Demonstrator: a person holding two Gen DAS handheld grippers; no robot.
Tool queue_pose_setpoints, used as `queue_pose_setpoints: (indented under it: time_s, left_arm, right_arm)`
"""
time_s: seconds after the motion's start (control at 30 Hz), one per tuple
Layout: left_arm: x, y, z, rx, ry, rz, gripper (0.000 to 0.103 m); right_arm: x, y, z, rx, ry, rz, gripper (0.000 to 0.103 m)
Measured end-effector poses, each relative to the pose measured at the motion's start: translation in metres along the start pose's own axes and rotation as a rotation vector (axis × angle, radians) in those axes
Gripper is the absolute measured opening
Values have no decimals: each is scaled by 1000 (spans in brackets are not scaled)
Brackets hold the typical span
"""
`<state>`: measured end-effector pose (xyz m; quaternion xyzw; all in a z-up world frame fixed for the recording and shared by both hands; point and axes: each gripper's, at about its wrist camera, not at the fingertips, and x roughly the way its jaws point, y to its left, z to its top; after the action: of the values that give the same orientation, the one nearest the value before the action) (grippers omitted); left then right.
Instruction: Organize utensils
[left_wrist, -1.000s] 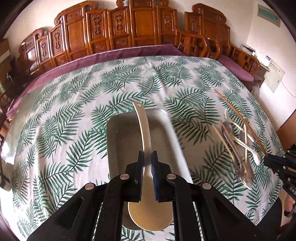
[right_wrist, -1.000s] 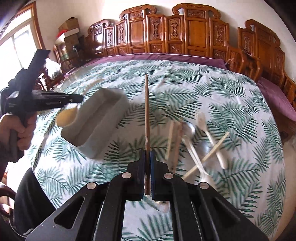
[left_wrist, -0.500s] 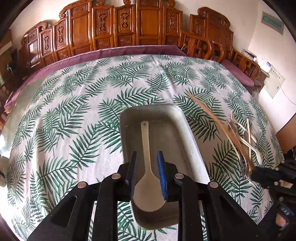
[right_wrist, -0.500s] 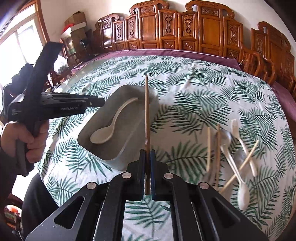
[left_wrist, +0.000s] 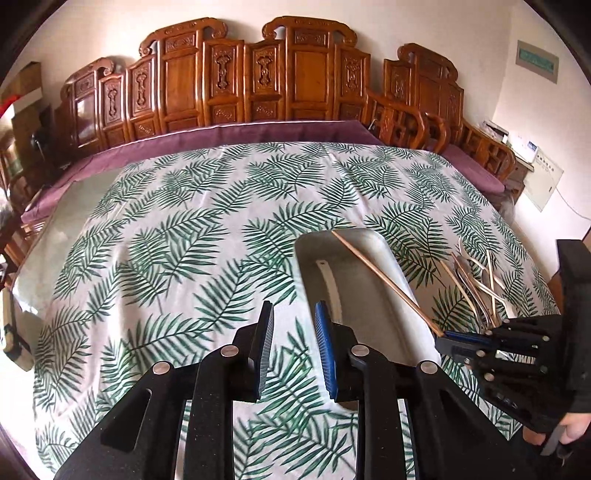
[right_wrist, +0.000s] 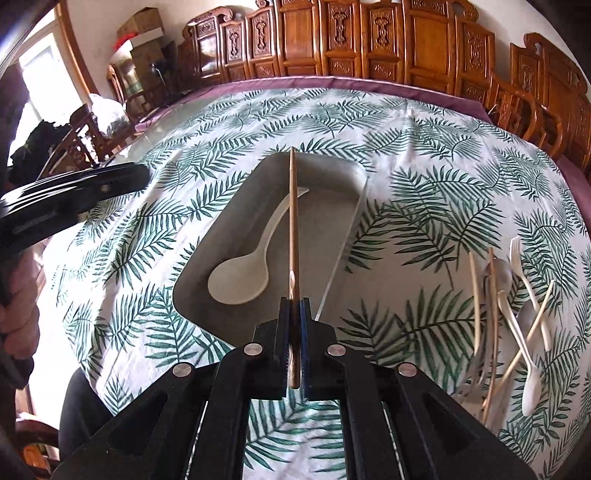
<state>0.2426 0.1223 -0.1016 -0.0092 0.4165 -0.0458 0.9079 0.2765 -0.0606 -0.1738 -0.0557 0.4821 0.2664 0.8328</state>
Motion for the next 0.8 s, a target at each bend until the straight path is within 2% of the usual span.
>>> queue_pose_setpoints:
  time_s: [0.33,0.57,0.8]
  left_arm:
    - [-16,19,-6,-14,-19,2,22]
    - [-20,24,-7,-21,-25,6,25]
    - [-23,14,-8,-7,-31,1,26]
  right_arm:
    - [18,10,13,40,34,-43,6]
    - [17,19,18,-19,-15,-20,7]
    - [-5,-1,11,-14,-67,11,7]
